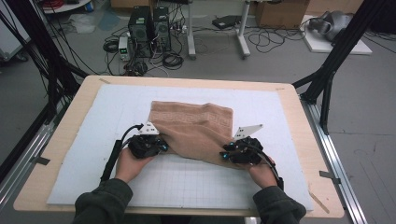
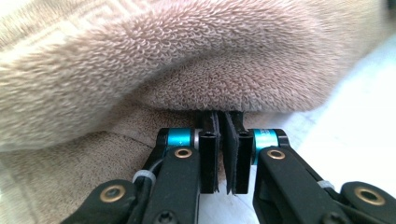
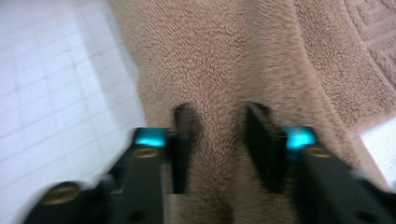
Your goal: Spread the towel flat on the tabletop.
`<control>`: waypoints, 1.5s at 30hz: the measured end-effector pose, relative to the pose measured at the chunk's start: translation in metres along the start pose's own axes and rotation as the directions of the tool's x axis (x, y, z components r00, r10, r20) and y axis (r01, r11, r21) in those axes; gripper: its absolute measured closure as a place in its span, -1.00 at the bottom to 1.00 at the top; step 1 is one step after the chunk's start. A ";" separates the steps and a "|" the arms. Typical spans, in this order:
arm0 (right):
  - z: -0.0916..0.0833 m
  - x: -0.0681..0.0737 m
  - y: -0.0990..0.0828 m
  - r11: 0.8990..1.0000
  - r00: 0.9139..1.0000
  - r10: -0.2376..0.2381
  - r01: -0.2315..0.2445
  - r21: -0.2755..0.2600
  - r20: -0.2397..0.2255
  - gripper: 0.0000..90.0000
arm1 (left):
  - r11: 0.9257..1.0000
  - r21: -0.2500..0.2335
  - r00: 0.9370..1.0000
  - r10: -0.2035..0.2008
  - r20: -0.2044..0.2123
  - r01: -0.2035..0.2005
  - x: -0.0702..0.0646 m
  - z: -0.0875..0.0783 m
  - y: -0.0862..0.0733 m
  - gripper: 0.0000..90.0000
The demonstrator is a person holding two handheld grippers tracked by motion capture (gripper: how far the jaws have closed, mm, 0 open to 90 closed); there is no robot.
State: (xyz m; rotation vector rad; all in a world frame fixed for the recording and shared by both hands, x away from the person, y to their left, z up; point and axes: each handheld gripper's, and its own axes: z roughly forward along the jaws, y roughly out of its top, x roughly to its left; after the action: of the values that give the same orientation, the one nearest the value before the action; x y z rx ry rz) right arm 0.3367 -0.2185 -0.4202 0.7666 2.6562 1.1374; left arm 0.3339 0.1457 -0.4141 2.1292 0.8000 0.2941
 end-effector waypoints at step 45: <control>-0.033 0.000 0.057 0.993 0.996 -0.066 0.071 -0.091 0.060 0.87 | 0.994 -0.111 0.995 -0.006 -0.102 -0.005 0.019 -0.080 0.022 0.92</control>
State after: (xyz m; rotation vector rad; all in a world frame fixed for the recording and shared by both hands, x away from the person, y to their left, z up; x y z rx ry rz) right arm 0.3488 -0.2060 -0.3563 0.6751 2.5429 1.1938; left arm 0.3216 0.1981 -0.3476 2.0222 0.8237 0.4402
